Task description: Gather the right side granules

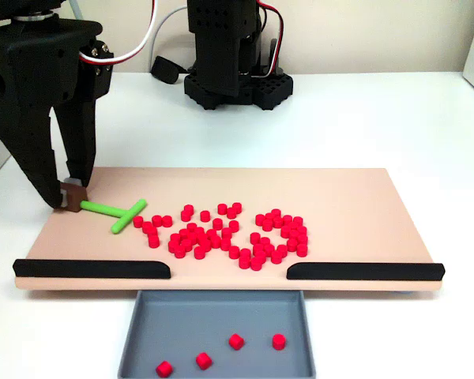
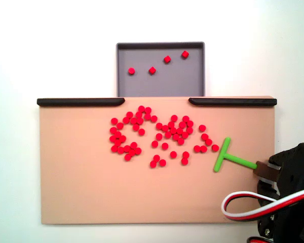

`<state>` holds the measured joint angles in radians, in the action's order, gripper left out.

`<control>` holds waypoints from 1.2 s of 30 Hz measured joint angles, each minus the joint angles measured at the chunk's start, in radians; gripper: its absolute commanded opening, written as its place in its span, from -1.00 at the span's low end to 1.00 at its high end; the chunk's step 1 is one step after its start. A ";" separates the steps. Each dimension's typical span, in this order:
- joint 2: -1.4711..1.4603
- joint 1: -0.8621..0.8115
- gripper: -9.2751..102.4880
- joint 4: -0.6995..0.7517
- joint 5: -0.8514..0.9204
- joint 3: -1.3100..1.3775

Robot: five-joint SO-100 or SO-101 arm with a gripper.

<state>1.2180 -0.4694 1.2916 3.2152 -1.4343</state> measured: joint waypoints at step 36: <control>-0.014 0.092 -0.84 -0.009 0.000 0.012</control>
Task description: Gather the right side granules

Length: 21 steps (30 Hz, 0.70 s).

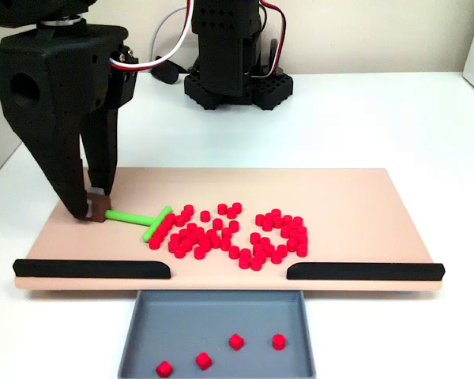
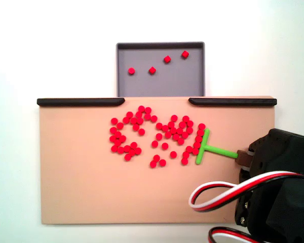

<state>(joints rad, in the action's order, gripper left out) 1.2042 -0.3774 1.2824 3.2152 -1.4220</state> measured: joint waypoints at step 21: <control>0.000 0.052 -0.84 0.000 0.000 0.000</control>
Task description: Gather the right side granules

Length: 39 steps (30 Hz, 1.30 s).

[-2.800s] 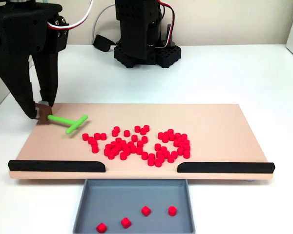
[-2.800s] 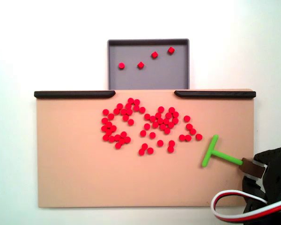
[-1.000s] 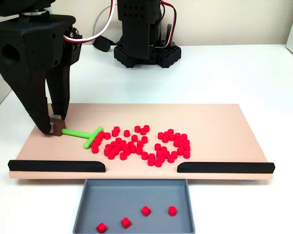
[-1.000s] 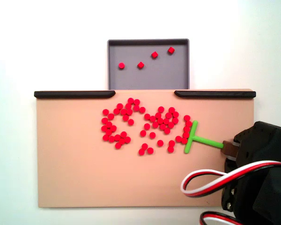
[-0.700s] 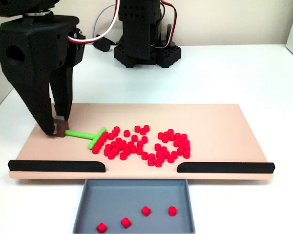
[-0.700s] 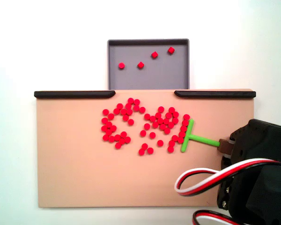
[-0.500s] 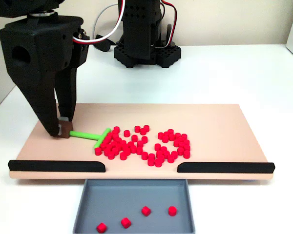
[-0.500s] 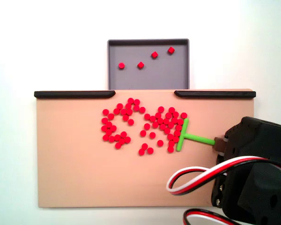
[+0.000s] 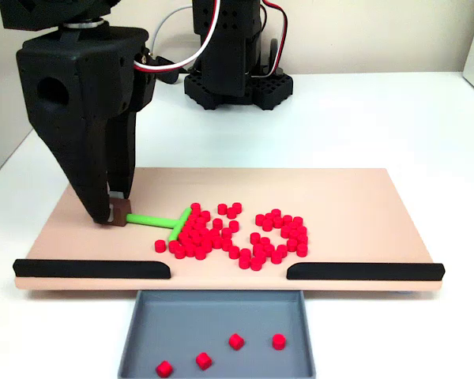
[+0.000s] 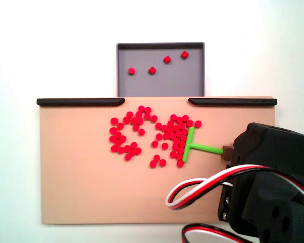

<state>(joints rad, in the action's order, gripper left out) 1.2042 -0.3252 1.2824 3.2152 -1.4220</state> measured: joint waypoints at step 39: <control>0.614 0.129 -0.84 0.058 -1.172 -0.465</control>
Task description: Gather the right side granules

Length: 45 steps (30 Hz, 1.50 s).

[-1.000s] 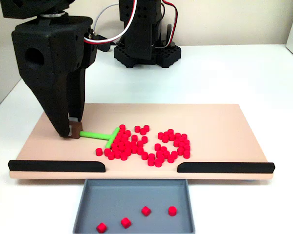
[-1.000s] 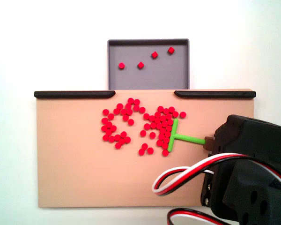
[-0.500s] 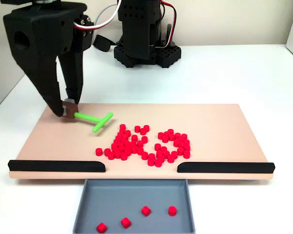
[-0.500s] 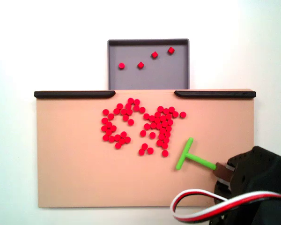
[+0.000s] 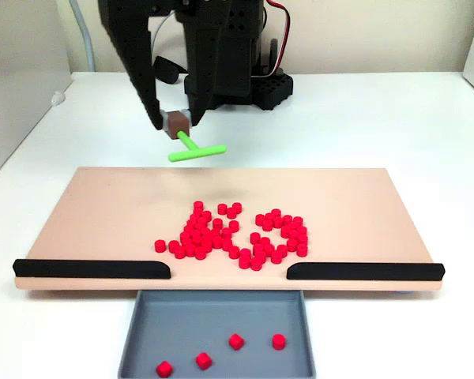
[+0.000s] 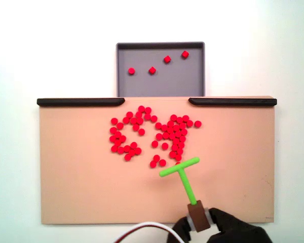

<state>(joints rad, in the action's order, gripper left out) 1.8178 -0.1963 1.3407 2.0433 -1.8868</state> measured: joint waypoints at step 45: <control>0.095 0.156 -0.84 0.057 -0.558 -0.094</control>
<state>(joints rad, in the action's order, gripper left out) 1.9129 -0.0399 1.3975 1.4849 -1.9804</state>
